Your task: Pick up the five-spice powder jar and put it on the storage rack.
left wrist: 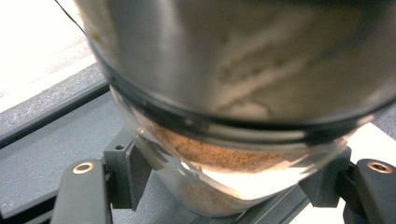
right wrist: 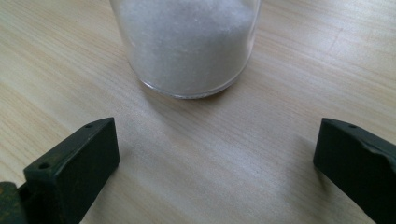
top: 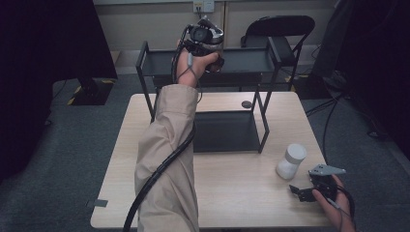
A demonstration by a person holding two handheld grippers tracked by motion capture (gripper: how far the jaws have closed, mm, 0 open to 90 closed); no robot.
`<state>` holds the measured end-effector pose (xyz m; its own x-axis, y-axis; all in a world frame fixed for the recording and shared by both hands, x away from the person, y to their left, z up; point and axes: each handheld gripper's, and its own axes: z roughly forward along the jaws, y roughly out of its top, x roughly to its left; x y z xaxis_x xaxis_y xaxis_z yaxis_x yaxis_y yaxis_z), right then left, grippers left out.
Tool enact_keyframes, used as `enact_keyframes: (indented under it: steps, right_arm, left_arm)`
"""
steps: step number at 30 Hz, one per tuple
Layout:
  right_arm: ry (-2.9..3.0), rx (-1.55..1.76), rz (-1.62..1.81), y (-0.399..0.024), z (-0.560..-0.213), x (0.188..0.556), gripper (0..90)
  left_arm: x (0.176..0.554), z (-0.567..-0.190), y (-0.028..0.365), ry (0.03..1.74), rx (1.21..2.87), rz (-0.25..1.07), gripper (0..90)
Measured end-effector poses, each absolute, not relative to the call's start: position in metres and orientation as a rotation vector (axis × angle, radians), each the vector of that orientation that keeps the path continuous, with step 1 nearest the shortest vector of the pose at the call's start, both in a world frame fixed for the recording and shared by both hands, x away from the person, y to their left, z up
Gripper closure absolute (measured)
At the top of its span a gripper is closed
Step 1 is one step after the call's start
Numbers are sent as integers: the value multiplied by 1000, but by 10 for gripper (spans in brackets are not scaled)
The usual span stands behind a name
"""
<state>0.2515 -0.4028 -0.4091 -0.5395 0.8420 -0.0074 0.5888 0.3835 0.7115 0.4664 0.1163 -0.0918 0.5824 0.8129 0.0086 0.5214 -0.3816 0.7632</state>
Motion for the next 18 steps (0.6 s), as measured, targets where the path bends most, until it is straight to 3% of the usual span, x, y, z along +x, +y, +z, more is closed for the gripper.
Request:
enact_keyframes:
  steps: [18]
  right_arm:
    - [2279,1242,947,-403,-409,252,0]
  left_arm:
    - [464,-100,120,1089,2025,495,293]
